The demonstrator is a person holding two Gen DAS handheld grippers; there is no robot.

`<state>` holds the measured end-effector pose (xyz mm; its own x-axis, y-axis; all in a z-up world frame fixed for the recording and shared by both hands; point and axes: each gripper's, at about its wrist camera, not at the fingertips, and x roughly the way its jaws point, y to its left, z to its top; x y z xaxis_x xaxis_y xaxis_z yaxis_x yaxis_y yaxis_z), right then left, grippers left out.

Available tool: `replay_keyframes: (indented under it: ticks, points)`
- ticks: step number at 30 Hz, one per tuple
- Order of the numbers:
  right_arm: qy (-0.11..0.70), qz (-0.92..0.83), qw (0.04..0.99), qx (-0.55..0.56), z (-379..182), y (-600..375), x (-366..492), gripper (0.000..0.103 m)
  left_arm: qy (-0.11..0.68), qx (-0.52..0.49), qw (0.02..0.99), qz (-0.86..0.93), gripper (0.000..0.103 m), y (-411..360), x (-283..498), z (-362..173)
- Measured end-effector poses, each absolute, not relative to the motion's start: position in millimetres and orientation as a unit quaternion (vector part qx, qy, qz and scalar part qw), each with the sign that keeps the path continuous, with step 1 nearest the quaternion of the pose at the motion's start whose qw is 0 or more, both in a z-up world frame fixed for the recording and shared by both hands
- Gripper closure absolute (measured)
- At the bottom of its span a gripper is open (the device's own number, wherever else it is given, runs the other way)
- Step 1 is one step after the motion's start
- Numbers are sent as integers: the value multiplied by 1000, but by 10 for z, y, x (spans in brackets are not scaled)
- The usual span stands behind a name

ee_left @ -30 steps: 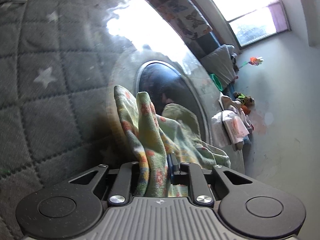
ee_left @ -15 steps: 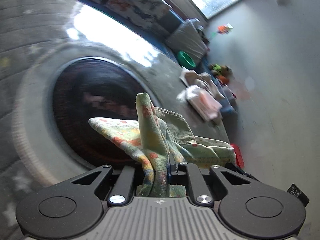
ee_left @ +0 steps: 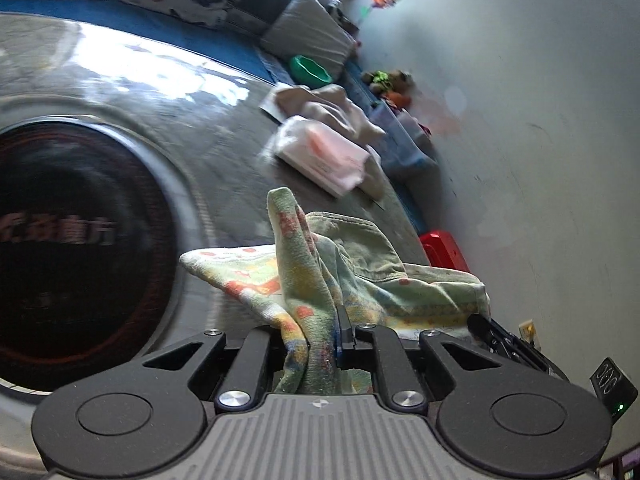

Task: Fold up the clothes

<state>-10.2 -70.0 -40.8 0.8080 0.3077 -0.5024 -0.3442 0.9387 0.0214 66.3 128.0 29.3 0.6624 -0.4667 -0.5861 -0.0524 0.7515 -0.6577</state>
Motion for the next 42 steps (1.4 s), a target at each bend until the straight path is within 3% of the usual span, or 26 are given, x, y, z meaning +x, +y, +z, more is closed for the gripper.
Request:
replay_keyframes:
  ticks: [12,18,23,30,32,37,42]
  points:
    - [305,128,944,-21,-858,-1164,37,94,441,-312,833,-123,90,884,890,-105]
    - [337,120,933,-21,-1085,-1256,117,91,457,-310,828,-98,72,960,878,-225]
    - [345,114,931,-29,-1117,-1287,138,83,447,-300,839,-82,47,1074,842,-157]
    - [320,113,940,-30,-972,-1321,135,82,411,-288,863,-56,49,1208,801,60]
    - [317,135,938,-27,-929,-1259,129,82,399,-280,870,-68,59,1149,813,138]
    - [324,182,928,-28,-969,-1005,175,82,403,-270,866,-117,69,889,960,183]
    - [336,195,921,-35,-1094,-816,275,82,421,-263,857,-140,69,636,1148,73]
